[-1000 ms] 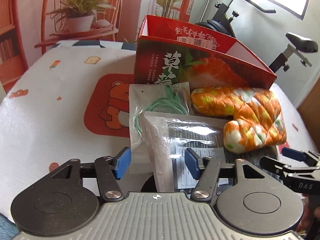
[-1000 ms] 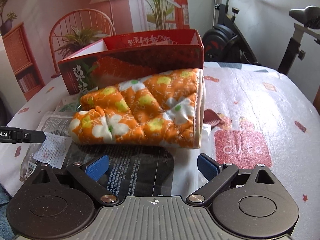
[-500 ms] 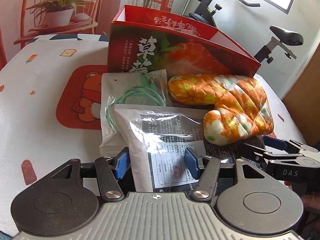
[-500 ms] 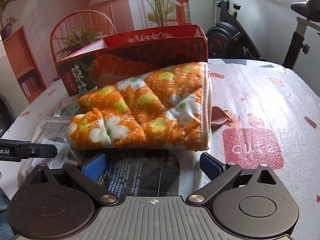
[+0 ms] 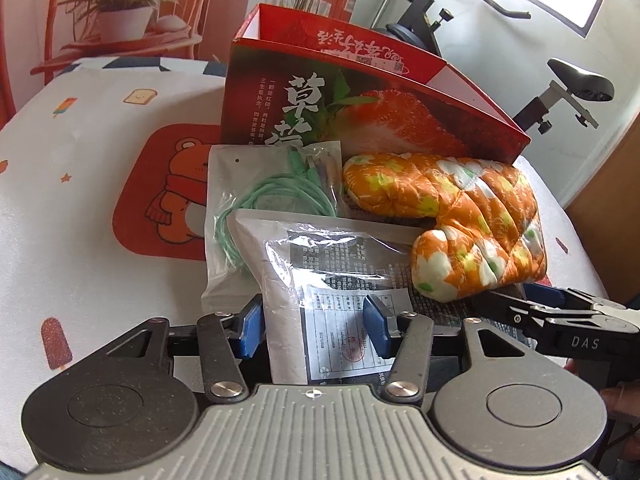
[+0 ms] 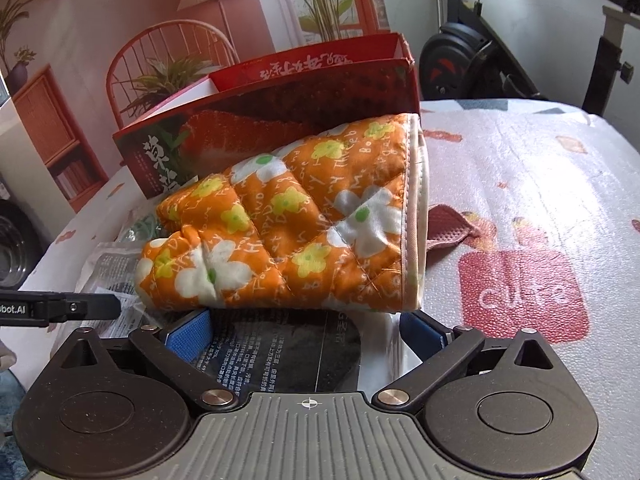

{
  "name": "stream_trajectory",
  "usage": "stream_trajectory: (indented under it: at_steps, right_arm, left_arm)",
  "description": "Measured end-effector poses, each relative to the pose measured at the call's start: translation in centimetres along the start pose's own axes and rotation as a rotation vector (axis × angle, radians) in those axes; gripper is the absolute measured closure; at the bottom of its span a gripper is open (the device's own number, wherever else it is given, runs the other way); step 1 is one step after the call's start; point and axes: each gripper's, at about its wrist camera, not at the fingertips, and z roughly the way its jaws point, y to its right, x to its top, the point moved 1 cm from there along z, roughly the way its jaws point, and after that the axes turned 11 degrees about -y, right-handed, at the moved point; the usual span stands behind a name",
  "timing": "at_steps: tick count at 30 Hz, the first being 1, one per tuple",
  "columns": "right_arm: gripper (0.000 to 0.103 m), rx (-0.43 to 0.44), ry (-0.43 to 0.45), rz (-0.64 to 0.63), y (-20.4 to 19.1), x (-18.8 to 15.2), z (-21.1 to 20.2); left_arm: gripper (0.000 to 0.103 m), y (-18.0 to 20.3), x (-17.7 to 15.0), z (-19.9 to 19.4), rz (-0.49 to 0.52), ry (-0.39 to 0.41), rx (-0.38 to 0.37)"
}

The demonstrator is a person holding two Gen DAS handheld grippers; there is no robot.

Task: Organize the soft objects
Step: 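Close both grippers on the clear plastic bag holding a black item, then lift the clear bag with both grippers and carry it over the red box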

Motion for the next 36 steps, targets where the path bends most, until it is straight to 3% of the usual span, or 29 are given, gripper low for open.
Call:
stream_trajectory:
  at_steps: [5, 9, 15, 21, 26, 32, 36]
  right_arm:
    - [0.021, 0.094, 0.023, 0.028, -0.3, 0.1, -2.4]
    - [0.032, 0.109, 0.058, 0.002, -0.9, -0.1, -4.8]
    - [0.045, 0.034, 0.096, -0.143, -3.4, -0.1, -7.6]
    - [0.045, -0.037, 0.152, -0.268, -5.7, 1.4, -9.6]
    - [0.046, -0.088, 0.237, -0.310, -6.2, 4.6, -10.6]
    - [0.048, -0.130, 0.244, -0.369, -6.4, 6.0, -10.4]
    - [0.060, -0.128, 0.182, -0.388, -6.1, 4.7, -9.8]
  left_arm:
    - [0.051, 0.7, 0.2, -1.8, 0.057, 0.057, 0.012]
    - [0.051, 0.9, -0.5, -3.4, 0.074, 0.103, 0.009]
    - [0.053, 0.8, -1.2, -5.8, 0.071, 0.158, 0.014]
    - [0.053, 1.5, -0.3, -7.5, 0.107, 0.219, 0.038]
    - [0.053, 2.8, 1.9, -8.8, 0.181, 0.337, 0.070]
    - [0.053, 3.3, 2.3, -8.0, 0.214, 0.291, 0.073]
    - [0.053, 2.0, 1.4, -6.6, 0.190, 0.191, 0.040]
